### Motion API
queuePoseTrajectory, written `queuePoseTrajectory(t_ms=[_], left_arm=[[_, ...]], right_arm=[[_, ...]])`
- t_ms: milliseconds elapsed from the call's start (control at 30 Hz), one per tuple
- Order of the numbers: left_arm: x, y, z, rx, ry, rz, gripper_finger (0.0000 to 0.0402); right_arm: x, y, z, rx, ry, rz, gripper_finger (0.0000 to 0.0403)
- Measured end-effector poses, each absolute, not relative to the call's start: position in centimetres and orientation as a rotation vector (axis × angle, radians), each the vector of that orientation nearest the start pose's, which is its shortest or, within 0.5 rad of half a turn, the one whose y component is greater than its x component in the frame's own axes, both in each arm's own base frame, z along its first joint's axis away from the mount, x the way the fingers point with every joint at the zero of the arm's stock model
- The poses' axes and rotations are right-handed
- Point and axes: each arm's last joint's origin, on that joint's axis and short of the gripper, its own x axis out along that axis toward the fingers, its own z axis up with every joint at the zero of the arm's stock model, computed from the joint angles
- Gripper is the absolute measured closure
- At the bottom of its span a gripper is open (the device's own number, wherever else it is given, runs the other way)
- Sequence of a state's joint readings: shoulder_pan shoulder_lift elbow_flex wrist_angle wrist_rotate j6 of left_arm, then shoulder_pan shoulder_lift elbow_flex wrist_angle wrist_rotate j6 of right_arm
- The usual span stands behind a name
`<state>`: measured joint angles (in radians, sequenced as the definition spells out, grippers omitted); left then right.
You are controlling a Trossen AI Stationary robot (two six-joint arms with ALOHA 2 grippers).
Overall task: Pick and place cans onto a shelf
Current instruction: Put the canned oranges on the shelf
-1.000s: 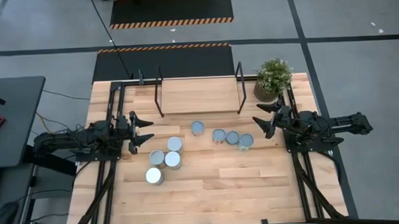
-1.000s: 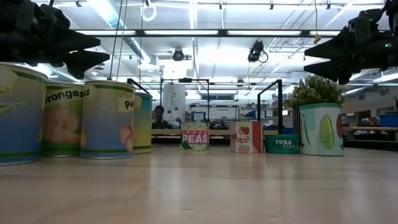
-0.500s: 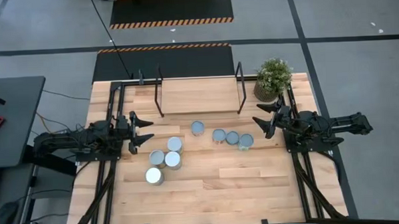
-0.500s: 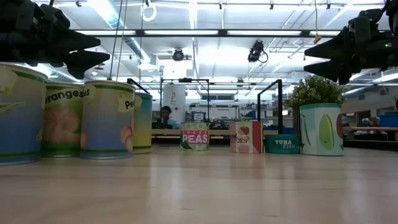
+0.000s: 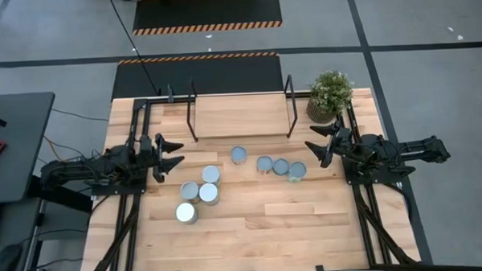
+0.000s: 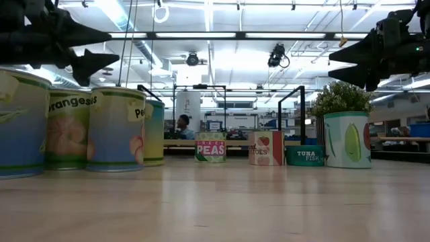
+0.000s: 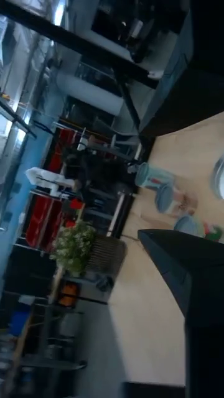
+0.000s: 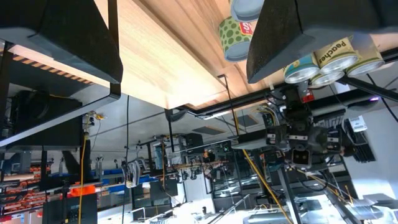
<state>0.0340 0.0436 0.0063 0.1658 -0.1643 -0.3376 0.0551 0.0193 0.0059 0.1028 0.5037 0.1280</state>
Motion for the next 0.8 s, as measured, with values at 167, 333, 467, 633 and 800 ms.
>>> queuePoseTrajectory(t_ms=[167,333,467,633,800], left_arm=[[10.0,0.7,17.6,-0.365,-0.131,0.139,0.0138],[10.0,0.6,17.9,-0.372,-0.154,0.084,0.0138],[9.9,0.5,18.5,-0.385,-0.203,0.046,0.0138],[10.0,0.2,19.2,-0.402,-0.174,-0.032,0.0138],[10.3,-0.2,20.7,-0.390,-0.129,-0.152,0.0139]], right_arm=[[9.5,-0.9,17.4,0.151,-0.115,-0.442,0.0053],[9.5,-0.9,17.4,0.151,-0.116,-0.443,0.0053],[9.5,-0.9,17.4,0.151,-0.116,-0.443,0.0053],[9.5,-0.9,17.4,0.151,-0.116,-0.442,0.0053],[9.5,-0.9,17.4,0.151,-0.116,-0.442,0.0053]])
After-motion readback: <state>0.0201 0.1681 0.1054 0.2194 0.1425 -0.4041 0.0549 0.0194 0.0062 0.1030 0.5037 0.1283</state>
